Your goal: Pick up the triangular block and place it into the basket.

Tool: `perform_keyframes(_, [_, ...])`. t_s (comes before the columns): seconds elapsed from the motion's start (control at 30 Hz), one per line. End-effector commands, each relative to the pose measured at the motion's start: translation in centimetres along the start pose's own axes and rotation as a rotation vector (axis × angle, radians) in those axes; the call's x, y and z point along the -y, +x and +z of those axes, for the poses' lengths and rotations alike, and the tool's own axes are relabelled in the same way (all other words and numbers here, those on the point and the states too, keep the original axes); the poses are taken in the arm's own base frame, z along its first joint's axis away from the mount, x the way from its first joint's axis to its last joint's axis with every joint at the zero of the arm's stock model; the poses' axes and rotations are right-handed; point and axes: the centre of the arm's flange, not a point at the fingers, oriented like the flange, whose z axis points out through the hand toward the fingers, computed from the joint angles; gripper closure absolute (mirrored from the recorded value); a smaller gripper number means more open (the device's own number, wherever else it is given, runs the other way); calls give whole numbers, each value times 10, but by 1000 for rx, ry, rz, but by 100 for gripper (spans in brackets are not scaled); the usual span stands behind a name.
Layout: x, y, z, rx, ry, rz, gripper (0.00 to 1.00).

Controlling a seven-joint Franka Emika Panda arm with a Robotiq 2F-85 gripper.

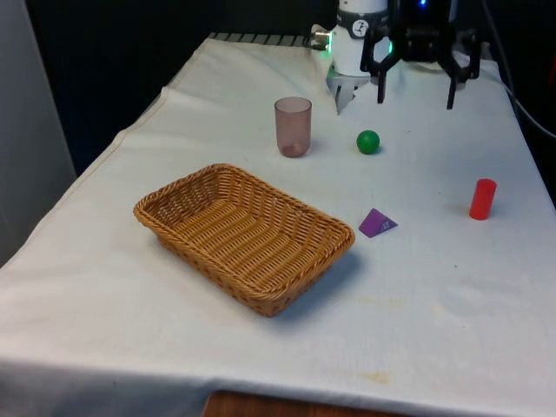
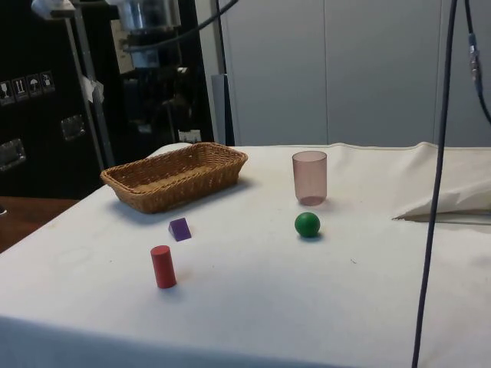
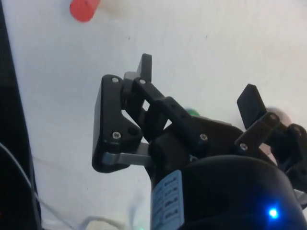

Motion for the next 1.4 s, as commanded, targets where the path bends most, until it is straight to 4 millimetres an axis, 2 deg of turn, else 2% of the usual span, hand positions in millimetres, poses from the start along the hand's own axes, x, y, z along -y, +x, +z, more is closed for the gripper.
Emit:
perform_keyframes(0.0, [0, 4, 5, -11, -3, 10, 0])
perform_keyframes(0.27, [1, 13, 26, -41, -9, 24, 0])
perform_keyframes(0.53, [0, 10, 44, -46, -5, 41, 0])
perform_keyframes(0.93, [-3, 8, 84, -81, -12, 124, 0])
perform_keyframes(1.0, [-2, 8, 83, -70, -7, 119, 0])
perform_keyframes(1.2, [-5, 9, 102, -96, -24, 169, 0])
perform_keyframes(1.37, [-7, 9, 110, -106, -34, 188, 0])
